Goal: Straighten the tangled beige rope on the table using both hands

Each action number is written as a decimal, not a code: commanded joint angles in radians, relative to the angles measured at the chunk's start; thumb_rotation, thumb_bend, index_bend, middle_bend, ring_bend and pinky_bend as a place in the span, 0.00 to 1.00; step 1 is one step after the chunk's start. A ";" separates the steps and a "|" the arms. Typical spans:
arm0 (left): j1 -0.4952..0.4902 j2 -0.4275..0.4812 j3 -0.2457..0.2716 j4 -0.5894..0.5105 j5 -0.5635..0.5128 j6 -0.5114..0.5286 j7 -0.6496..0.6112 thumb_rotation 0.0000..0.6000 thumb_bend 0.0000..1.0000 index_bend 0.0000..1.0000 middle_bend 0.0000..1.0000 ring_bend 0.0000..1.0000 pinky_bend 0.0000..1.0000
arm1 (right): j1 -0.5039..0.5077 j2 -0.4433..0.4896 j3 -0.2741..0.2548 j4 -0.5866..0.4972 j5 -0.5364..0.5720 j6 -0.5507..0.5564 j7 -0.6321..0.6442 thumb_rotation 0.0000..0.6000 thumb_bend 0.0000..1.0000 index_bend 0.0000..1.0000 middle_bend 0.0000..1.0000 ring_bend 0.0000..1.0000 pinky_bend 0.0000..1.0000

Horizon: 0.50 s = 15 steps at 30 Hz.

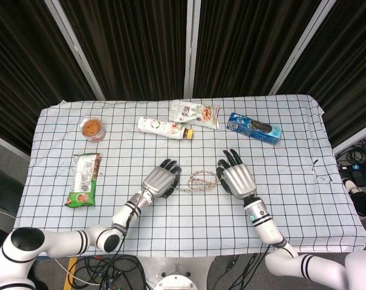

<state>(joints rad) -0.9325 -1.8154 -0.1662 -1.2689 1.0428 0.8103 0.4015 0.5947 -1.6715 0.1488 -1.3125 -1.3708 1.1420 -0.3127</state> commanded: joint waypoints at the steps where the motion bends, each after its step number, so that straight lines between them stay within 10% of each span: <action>1: 0.023 0.020 0.005 -0.018 0.026 0.033 -0.027 1.00 0.44 0.57 0.17 0.00 0.00 | -0.011 0.022 0.001 -0.016 0.002 0.011 0.004 1.00 0.70 0.67 0.30 0.05 0.00; 15: 0.258 0.221 0.084 -0.047 0.179 0.277 -0.270 1.00 0.44 0.57 0.18 0.00 0.00 | -0.110 0.226 0.015 -0.127 0.074 0.048 0.123 1.00 0.71 0.67 0.30 0.05 0.00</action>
<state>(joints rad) -0.7037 -1.6205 -0.0989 -1.3178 1.2004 1.0604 0.1608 0.4975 -1.4629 0.1591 -1.4326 -1.3121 1.1910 -0.2056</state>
